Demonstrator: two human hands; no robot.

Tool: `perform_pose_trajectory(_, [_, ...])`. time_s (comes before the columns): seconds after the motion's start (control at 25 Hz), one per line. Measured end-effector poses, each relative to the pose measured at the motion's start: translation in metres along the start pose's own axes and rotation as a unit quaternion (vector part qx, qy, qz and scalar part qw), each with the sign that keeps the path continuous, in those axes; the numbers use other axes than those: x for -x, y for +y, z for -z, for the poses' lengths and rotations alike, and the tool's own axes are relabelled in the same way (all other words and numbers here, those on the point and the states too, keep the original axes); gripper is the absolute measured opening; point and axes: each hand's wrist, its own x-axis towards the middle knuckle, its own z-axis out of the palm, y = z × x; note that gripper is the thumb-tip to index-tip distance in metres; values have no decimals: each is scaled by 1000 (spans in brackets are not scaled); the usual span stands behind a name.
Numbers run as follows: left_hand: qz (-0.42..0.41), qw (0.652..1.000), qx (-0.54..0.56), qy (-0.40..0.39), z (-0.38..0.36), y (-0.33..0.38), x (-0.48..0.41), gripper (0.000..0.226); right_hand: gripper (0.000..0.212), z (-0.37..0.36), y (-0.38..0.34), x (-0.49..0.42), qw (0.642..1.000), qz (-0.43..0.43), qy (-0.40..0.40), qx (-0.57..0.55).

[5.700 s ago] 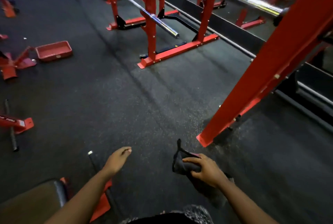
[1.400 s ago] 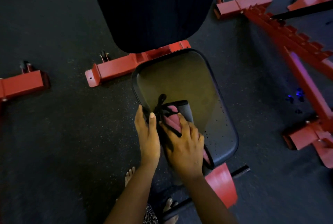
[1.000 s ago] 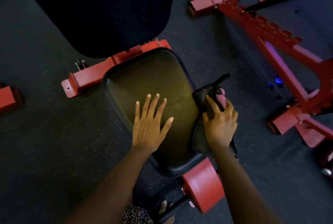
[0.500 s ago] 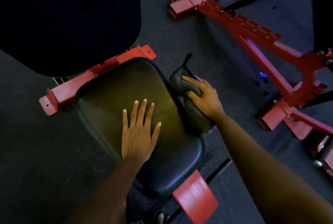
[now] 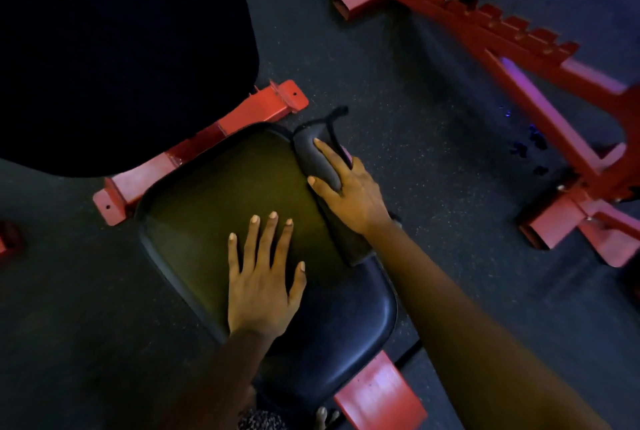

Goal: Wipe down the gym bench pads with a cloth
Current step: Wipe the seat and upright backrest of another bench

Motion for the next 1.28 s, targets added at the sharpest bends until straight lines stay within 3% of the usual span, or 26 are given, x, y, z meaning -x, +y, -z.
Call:
perform_pose_trajectory(0.28, [4, 1000, -12, -8, 0, 1, 0, 59, 55, -1, 50, 97, 993, -89, 10, -82])
perform_pose_trajectory(0.44, [-3, 1000, -7, -13, 2, 1, 1, 62, 55, -28, 61, 162, 964, -193, 121, -135])
perform_pose_trajectory(0.64, [-26, 999, 20, -31, 5, 0, 2, 65, 60, -81, 18, 212, 878, -328, 287, -198])
perform_pose_trajectory(0.76, [-116, 991, 33, -53, 11, -16, 6, 63, 65, -110, -11, 221, 839, -354, 369, -189])
perform_pose_trajectory(0.92, [-297, 951, -13, -78, 15, -68, 21, 58, 69, -148, -49, 233, 793, -387, 421, -208])
perform_pose_trajectory(1.04, [-358, 930, -50, -65, 11, -90, 20, 59, 73, -178, -84, 232, 727, -446, 461, -247])
perform_pose_trajectory(1.28, [-366, 927, -52, -63, 10, -91, 20, 59, 69, -214, -140, 195, 541, -532, 559, -334])
